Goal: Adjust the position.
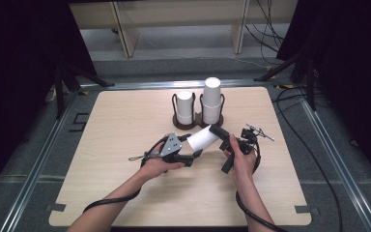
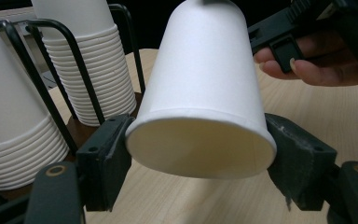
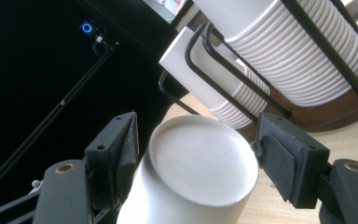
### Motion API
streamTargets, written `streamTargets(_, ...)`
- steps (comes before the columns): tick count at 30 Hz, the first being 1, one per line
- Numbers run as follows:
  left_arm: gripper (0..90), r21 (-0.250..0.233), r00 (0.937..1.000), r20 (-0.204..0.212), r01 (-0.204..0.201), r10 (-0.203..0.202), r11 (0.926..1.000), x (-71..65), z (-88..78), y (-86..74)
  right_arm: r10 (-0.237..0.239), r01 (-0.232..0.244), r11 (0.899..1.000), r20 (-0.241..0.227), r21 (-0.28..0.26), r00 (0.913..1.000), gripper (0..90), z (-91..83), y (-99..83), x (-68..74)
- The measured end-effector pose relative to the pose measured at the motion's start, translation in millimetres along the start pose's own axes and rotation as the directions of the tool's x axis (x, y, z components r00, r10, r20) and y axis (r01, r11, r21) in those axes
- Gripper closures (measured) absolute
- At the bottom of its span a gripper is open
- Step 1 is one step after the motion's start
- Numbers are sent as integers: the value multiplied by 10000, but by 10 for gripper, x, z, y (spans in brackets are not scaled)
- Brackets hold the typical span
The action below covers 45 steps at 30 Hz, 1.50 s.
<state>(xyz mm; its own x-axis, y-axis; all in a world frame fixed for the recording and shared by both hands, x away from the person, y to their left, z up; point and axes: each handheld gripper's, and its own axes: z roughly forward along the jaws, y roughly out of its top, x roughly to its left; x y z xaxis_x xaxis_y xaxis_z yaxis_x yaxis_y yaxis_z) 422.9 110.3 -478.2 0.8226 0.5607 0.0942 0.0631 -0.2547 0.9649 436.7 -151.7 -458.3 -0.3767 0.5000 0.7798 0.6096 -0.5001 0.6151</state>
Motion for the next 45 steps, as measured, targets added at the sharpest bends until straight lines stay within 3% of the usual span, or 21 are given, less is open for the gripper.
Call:
streamTargets(2, 269, 38, 10000, -10, -1, 1, 10000, 5, -5, 0, -70, 69, 10000, -196, -67, 9998, 311, -18, 14, 2)
streamTargets(3, 269, 12, 10000, 2, 73, -73, 10000, 2, -3, -1, 315, -315, 9995, -221, -6, 9993, 310, -28, 20, 32)
streamTargets(5, 270, 74, 9999, 31, 107, -107, 9999, 8, -9, 1, -190, 190, 9998, -79, -37, 9998, 310, -46, 40, 23)
streamTargets(10, 272, 85, 9999, 29, 154, -154, 9998, 34, -17, 0, -679, 682, 9975, 198, -167, 9975, 308, -82, 68, 40)
streamTargets(11, 273, 227, 9999, 9, 108, -109, 9997, 40, -31, 5, -1203, 1206, 9924, 135, -236, 9926, 307, -91, 76, 18)
streamTargets(14, 272, 282, 10000, 12, 95, -95, 9996, 52, -44, 12, -1516, 1517, 9884, 57, -70, 9884, 308, -131, 88, 26)
streamTargets(16, 272, 237, 10000, 30, 38, -38, 9997, 63, -50, 16, -1755, 1752, 9845, 396, 102, 9837, 307, -160, 96, 34)
streamTargets(17, 273, 368, 10000, 17, -13, 12, 9993, 71, -66, 25, -1986, 1984, 9801, 312, 123, 9796, 307, -181, 99, 29)
streamTargets(21, 272, 345, 10000, 22, -52, 51, 9994, 89, -79, 29, -2240, 2238, 9746, 302, 98, 9741, 307, -237, 111, 7)
streamTargets(24, 272, 574, 9997, 66, -237, 234, 9981, 119, -110, 40, -2344, 2338, 9721, 569, 162, 9705, 307, -286, 126, -12)
streamTargets(25, 273, 545, 9997, 63, -245, 242, 9982, 133, -116, 43, -2679, 2668, 9634, 540, 275, 9619, 307, -332, 134, -46)
streamTargets(27, 273, 686, 9994, 77, -330, 325, 9971, 171, -147, 61, -2668, 2647, 9637, 830, 351, 9602, 308, -353, 137, -48)
streamTargets(28, 274, 686, 9994, 77, -330, 325, 9971, 171, -147, 61, -2937, 2923, 9559, 709, 292, 9533, 309, -363, 143, -71)
streamTargets(29, 274, 738, 9993, 85, -360, 355, 9966, 181, -160, 68, -2937, 2923, 9559, 709, 292, 9533, 309, -363, 143, -71)
streamTargets(31, 274, 834, 9988, 155, -475, 464, 9954, 206, -183, 84, -3323, 3286, 9430, 913, 534, 9387, 310, -396, 143, -90)
streamTargets(32, 275, 868, 9987, 177, -496, 483, 9950, 213, -190, 90, -3409, 3381, 9399, 761, 474, 9370, 310, -396, 137, -104)
streamTargets(34, 274, 940, 9979, 260, -608, 586, 9937, 227, -203, 101, -3613, 3555, 9318, 953, 735, 9276, 310, -409, 134, -112)
streamTargets(38, 274, 1107, 9960, 462, -816, 769, 9905, 254, -238, 124, -3747, 3685, 9265, 941, 765, 9224, 311, -416, 123, -146)
streamTargets(39, 275, 1139, 9954, 538, -850, 793, 9898, 263, -245, 129, -3628, 3567, 9310, 886, 774, 9277, 310, -422, 122, -146)
streamTargets(40, 275, 1139, 9954, 538, -850, 793, 9898, 263, -245, 129, -3697, 3615, 9282, 1068, 888, 9230, 311, -428, 121, -153)
streamTargets(45, 274, 1347, 9902, 964, -1131, 1006, 9844, 288, -269, 140, -3711, 3613, 9271, 1102, 995, 9220, 312, -441, 118, -162)
